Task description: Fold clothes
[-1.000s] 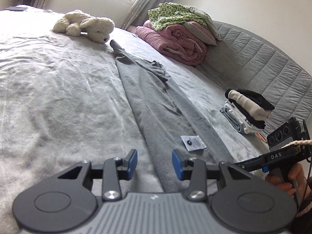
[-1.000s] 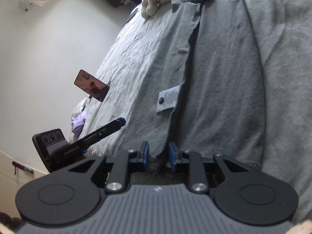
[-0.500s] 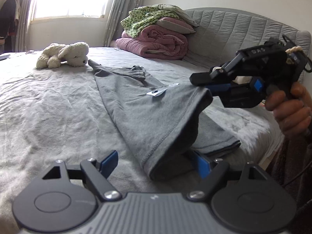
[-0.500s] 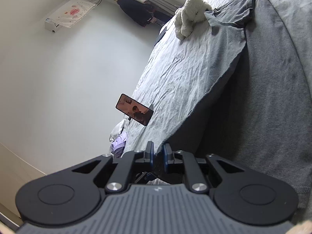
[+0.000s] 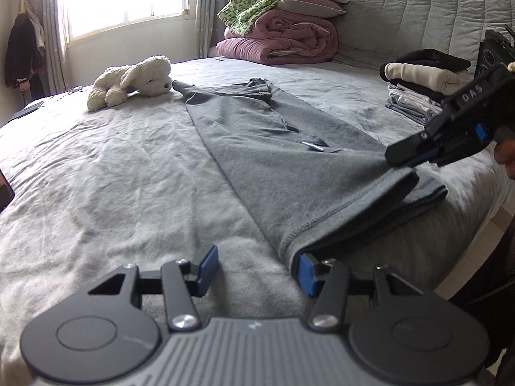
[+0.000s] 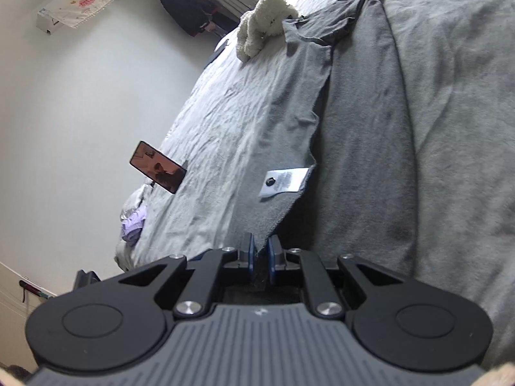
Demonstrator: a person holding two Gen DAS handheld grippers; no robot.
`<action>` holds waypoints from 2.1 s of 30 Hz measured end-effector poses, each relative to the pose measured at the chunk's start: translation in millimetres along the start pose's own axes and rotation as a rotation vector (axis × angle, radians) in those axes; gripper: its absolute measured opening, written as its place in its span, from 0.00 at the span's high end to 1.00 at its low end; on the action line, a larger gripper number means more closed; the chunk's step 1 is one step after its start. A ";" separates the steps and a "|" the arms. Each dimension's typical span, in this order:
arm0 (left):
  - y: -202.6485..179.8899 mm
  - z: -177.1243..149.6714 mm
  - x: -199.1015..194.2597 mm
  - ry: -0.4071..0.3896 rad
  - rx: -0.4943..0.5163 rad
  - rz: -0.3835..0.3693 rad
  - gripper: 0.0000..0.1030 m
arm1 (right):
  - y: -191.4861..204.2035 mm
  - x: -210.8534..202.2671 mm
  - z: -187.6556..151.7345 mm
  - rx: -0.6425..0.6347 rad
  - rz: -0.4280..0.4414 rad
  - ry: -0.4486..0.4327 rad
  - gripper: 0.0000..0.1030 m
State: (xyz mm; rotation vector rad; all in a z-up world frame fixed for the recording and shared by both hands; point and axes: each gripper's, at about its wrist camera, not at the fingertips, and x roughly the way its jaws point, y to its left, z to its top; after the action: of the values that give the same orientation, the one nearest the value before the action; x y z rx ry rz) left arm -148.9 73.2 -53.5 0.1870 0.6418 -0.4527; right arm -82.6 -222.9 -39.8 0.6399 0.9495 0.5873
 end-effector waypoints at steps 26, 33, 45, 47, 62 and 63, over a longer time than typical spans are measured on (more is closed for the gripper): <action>37.0 53.0 51.4 -0.086 -0.161 -0.358 0.49 | -14.5 54.3 63.8 0.011 -0.133 -0.181 0.70; 17.5 38.3 65.3 -0.025 0.058 -0.273 0.50 | -10.3 68.3 65.5 -0.033 -0.193 -0.237 0.96; 44.0 80.6 63.1 0.051 0.015 -0.273 0.49 | 6.1 54.1 88.5 -0.036 -0.259 -0.156 0.61; 50.8 93.3 71.9 0.026 -0.046 -0.295 0.50 | 4.3 59.4 97.1 -0.030 -0.251 -0.149 0.61; 33.9 102.0 118.6 0.058 0.173 -0.273 0.49 | -22.8 71.5 110.5 0.003 -0.215 -0.114 0.80; 35.0 104.9 119.7 0.042 0.172 -0.262 0.49 | -22.0 71.8 113.8 0.011 -0.207 -0.107 0.74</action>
State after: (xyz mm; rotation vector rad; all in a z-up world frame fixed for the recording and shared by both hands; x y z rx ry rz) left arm 8.0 30.5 -43.2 0.2772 0.6718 -0.7587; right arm 53.3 -214.0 -45.9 0.5693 0.9059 0.3605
